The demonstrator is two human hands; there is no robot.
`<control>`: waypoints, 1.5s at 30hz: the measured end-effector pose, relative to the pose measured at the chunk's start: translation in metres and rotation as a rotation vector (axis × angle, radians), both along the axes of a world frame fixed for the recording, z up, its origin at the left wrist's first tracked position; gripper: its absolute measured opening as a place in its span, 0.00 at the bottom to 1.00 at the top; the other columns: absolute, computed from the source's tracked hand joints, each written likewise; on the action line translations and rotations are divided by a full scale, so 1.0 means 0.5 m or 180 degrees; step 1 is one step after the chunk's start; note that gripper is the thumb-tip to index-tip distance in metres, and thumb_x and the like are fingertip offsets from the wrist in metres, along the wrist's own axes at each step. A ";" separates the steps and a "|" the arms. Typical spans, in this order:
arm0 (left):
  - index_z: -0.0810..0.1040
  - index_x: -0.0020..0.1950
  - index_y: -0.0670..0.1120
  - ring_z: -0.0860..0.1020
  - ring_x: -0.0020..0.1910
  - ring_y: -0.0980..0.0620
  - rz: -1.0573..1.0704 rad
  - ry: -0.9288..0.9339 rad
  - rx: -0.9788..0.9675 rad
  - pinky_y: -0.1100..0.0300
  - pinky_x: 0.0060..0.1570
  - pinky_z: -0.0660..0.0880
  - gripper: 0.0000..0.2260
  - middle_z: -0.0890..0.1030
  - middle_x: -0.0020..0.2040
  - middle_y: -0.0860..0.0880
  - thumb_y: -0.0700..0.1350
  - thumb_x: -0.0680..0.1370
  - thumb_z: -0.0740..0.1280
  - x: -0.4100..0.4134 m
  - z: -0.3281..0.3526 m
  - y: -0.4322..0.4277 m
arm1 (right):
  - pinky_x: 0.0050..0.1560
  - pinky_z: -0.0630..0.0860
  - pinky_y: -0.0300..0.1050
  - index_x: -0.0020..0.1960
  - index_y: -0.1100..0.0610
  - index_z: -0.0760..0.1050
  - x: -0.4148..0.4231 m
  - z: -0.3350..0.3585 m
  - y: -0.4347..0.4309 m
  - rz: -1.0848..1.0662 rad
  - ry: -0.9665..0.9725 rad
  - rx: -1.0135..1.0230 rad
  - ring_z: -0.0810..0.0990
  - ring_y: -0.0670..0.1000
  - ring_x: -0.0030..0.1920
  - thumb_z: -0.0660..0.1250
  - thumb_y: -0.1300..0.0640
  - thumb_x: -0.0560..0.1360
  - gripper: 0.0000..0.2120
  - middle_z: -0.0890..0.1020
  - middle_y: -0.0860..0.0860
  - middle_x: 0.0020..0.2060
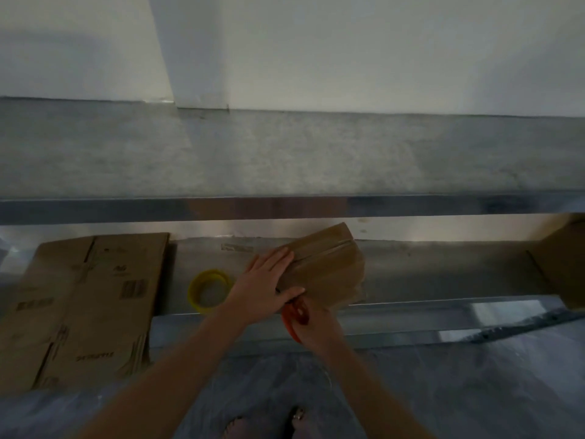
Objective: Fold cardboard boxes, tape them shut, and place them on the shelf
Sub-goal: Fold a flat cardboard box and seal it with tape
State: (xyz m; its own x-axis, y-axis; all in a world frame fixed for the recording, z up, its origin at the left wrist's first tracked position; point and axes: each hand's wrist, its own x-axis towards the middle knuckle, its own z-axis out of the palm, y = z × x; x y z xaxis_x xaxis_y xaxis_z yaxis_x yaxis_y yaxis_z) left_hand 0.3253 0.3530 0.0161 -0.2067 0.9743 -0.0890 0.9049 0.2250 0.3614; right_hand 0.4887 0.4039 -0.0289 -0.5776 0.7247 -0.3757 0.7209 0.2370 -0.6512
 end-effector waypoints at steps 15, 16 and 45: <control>0.56 0.77 0.56 0.51 0.76 0.55 -0.0347 -0.0017 -0.0250 0.54 0.74 0.45 0.32 0.54 0.78 0.57 0.63 0.76 0.62 0.015 0.000 0.085 | 0.57 0.75 0.42 0.60 0.39 0.66 0.187 -0.054 -0.011 -0.0070 -0.0489 -0.0031 0.80 0.45 0.58 0.64 0.29 0.68 0.25 0.77 0.36 0.53; 0.56 0.77 0.56 0.51 0.77 0.55 -0.0332 -0.0080 -0.0224 0.52 0.74 0.46 0.33 0.54 0.78 0.57 0.63 0.76 0.63 0.012 -0.003 0.083 | 0.56 0.76 0.41 0.60 0.38 0.68 0.228 -0.052 0.002 -0.0175 -0.0442 0.0180 0.80 0.44 0.56 0.63 0.29 0.68 0.24 0.77 0.35 0.51; 0.70 0.65 0.49 0.70 0.63 0.47 0.2042 -0.0927 0.1181 0.52 0.62 0.70 0.32 0.70 0.63 0.49 0.53 0.65 0.79 0.117 -0.049 0.029 | 0.68 0.64 0.42 0.74 0.53 0.67 0.217 -0.021 0.270 -0.1077 0.0756 0.0497 0.69 0.45 0.66 0.55 0.51 0.84 0.20 0.72 0.45 0.65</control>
State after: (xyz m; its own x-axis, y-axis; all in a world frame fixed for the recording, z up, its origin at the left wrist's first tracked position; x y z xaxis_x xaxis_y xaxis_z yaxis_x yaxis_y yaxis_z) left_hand 0.3840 0.3675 -0.0084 -0.7558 0.6497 0.0812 0.4972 0.4888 0.7169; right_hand 0.5972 0.5390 -0.0396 -0.3551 0.9255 -0.1321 0.6095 0.1220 -0.7833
